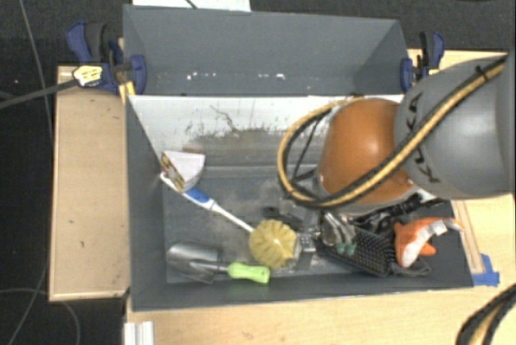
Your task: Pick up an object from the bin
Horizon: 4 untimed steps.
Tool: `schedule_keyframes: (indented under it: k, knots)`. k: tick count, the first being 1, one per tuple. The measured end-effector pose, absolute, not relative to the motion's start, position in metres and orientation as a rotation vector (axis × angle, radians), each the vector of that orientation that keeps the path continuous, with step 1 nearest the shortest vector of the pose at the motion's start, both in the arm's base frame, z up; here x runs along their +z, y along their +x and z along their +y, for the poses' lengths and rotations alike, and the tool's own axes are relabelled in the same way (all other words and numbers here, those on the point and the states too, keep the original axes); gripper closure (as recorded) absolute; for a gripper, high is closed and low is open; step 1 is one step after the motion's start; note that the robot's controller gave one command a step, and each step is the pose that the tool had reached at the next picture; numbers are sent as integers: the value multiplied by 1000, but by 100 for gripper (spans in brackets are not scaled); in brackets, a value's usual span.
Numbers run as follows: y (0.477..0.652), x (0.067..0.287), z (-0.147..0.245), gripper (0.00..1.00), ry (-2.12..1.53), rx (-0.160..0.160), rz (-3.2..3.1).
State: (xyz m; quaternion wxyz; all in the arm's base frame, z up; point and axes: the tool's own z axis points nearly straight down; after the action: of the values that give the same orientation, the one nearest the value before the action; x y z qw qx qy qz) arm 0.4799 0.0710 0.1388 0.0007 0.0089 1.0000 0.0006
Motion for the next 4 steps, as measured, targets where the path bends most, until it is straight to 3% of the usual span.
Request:
schedule_keyframes:
  k: [1, 2, 3, 4]
  knots:
    - [483, 123, 72, 0, -17, 2, 3142]
    - [483, 123, 72, 0, -16, 2, 3142]
    - [533, 75, 62, 100, -33, 4, 3128]
    - [533, 75, 62, 100, -31, 4, 3127]
